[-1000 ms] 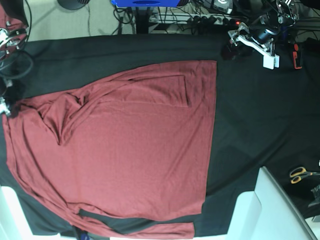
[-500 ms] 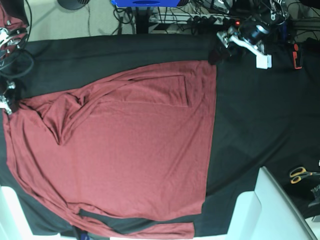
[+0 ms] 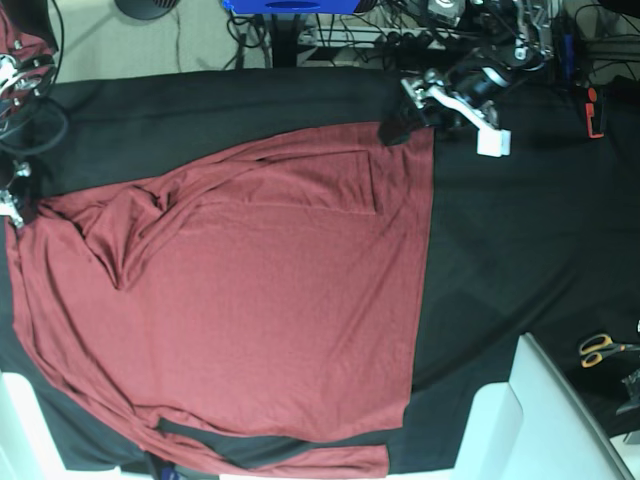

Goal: Fold the T-shirt properly

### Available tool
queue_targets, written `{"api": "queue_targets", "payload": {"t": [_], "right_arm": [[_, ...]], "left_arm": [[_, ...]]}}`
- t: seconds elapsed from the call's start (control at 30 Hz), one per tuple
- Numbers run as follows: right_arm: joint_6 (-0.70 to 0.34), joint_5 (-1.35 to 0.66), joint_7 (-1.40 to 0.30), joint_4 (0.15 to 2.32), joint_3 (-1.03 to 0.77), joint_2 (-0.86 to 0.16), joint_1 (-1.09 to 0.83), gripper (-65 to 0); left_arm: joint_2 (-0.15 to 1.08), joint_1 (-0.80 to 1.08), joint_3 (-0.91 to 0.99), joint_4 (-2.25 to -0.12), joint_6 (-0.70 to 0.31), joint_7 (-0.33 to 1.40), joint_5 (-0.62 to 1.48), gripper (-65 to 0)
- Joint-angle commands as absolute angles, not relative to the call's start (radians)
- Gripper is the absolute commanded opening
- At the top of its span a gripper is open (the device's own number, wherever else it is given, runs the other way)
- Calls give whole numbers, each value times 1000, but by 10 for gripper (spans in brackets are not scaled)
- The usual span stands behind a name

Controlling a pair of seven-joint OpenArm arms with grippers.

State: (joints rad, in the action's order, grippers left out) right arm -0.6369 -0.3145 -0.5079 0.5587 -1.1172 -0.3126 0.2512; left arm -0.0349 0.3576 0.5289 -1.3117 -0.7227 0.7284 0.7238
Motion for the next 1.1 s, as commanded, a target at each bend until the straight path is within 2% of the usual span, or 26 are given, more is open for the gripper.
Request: {"api": "queue_targets", "payload": {"t": [0.0,0.1,0.2,0.3,0.37,0.4,0.57,0.87,1.07], "right_arm": [[-648,-331,-493,570,-1116,-337,266,-645],[-648,-331,-493,570,-1116,-338,266,-645],[-648,-331,-493,570,-1116,-340,266,-647],[-648,-331,-493,570,-1116,-340,265,-647],[-648,-331,-493,570,-1116,-340,257,-647],[-648,-331,-493,570,-1116,-340,257,-648],[-650,-331,-533,604,-1116,-344,254,-648],[-648,-335,-705,886,-1129,-314,208,-648],[-645,-335,-789,944,-1129,-312,183,-648]], "left_arm": [[-39,367,524,-1308,-690,792,665,-51],[-39,352,526,-1305,-690,792,661,-82],[-38,344,526,-1305,-690,792,661,-196],[-38,329,526,-1305,-690,792,662,-392],[-38,318,526,-1303,-690,792,661,-592],[-36,314,526,-1305,-690,792,665,-650],[-10,320,526,-1345,-688,802,668,-650],[33,390,527,-1508,-688,805,671,-650],[30,394,644,-1586,-694,961,671,-650]]}}
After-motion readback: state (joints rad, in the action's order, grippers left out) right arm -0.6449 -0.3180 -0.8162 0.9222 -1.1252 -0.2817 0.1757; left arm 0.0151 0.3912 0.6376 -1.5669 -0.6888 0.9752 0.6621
